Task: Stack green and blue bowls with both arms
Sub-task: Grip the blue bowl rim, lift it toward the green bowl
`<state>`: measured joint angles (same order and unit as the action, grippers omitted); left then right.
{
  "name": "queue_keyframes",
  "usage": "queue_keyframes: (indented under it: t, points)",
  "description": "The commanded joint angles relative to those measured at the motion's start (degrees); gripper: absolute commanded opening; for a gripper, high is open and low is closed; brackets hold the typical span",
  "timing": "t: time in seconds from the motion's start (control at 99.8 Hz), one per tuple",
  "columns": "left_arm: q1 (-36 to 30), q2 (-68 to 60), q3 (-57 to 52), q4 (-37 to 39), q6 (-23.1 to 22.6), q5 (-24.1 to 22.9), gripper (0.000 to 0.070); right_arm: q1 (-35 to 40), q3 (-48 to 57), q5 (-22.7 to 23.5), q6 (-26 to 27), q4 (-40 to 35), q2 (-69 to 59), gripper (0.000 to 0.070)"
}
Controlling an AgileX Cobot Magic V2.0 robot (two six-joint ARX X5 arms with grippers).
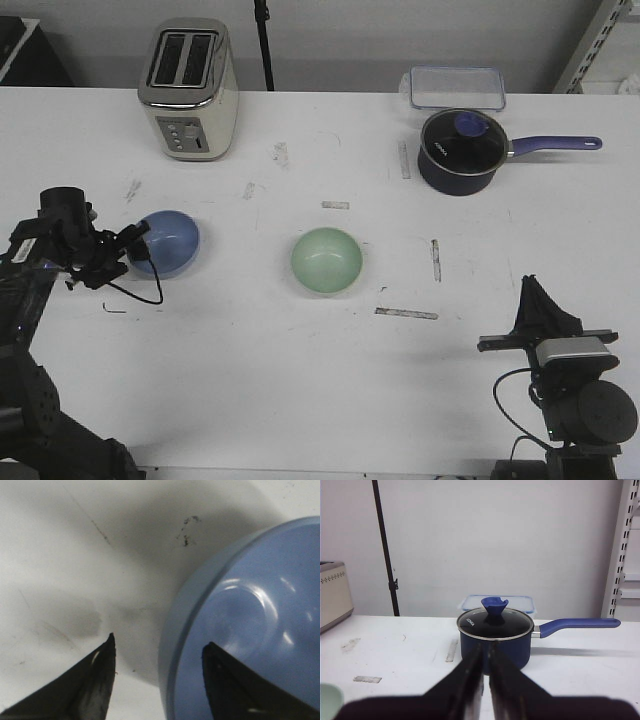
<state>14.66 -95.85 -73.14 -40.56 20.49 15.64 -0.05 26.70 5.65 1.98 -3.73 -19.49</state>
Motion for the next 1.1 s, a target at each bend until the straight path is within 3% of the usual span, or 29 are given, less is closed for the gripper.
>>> queue_keyframes:
  t: [0.0,0.15,0.291,0.341,0.762,1.092]
  points:
    - [-0.11,-1.18,-1.42,0.2,-0.22,-0.59,0.0305,0.0,0.17,-0.09,0.81,0.74,0.04,0.001]
    - [-0.48,-1.27,-1.42,0.2,-0.04,-2.8,0.0106,0.0,0.17,-0.07,0.81,0.74,0.04,0.001]
    - [-0.55,-1.27,-1.42,0.04,-0.04,-2.78,0.0058,0.0,0.17,-0.07,0.81,0.72,0.04,0.001]
    - [-0.66,-1.27,-1.42,-0.13,-0.04,-2.75,0.0,0.0,0.17,-0.07,0.81,0.72,0.04,0.001]
    - [-3.04,3.37,-1.46,-0.17,1.73,-2.75,0.0,0.0,0.17,-0.07,0.81,0.74,0.04,0.001]
    - [-13.55,5.75,-6.47,-4.26,4.42,-3.04,0.0001,0.0,0.17,-0.07,0.81,0.72,0.04,0.001]
